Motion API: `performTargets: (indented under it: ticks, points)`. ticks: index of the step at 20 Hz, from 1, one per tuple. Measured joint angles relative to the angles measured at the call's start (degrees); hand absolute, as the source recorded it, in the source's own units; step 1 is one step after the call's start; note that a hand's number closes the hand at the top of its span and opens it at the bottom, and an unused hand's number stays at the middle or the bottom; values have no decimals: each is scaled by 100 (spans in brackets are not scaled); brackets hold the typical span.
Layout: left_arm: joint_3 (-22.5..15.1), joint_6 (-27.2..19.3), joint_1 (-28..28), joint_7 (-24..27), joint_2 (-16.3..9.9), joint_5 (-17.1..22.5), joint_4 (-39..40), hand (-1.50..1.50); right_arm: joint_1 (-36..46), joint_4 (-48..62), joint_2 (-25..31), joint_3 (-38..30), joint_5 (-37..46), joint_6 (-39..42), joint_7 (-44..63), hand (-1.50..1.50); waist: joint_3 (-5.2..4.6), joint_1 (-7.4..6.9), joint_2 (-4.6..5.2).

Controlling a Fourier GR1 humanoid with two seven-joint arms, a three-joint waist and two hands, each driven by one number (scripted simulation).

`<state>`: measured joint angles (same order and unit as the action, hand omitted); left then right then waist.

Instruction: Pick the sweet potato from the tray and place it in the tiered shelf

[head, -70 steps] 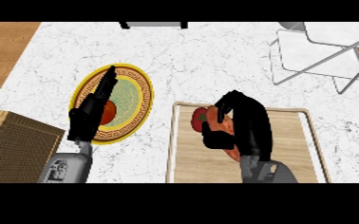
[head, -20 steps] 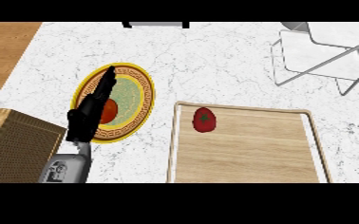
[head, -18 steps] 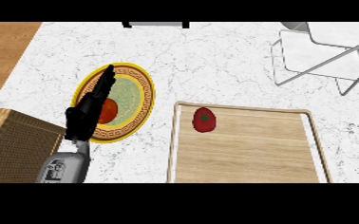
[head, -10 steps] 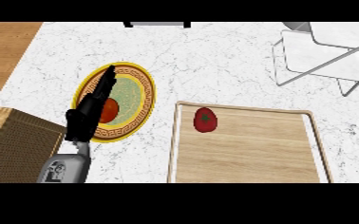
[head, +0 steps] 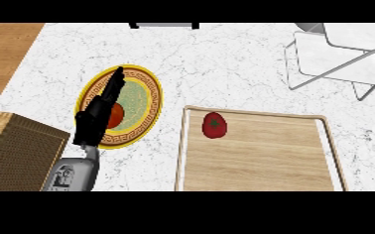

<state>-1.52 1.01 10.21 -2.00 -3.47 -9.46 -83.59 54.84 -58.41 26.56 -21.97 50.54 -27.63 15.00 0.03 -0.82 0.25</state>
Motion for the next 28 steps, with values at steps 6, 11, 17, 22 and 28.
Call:
performTargets:
  ticks: [6, 11, 17, 22, 28]
  points:
    - [30, 74, -85, 110, -42, 25, 43, 0, -34, 588, 328, -43, 89, -190, -26, -150, -10, 22, -2]
    - [65, 86, -1, 16, -36, 61, 42, 0, -30, 935, 583, -39, 604, -391, 651, -150, -22, 19, -14]
    - [16, 54, -134, 145, 6, 0, 63, 0, -161, 782, 577, -195, 277, -561, 751, -150, -22, 31, -29]
    - [46, 21, 2, 105, 33, -15, 174, 0, -217, 479, 550, -315, -312, -439, 586, -150, -18, 50, -30]
    - [158, 115, 59, 92, -74, 58, 190, 0, -200, 145, 698, -387, -945, -1, 509, -150, -12, 59, -31]
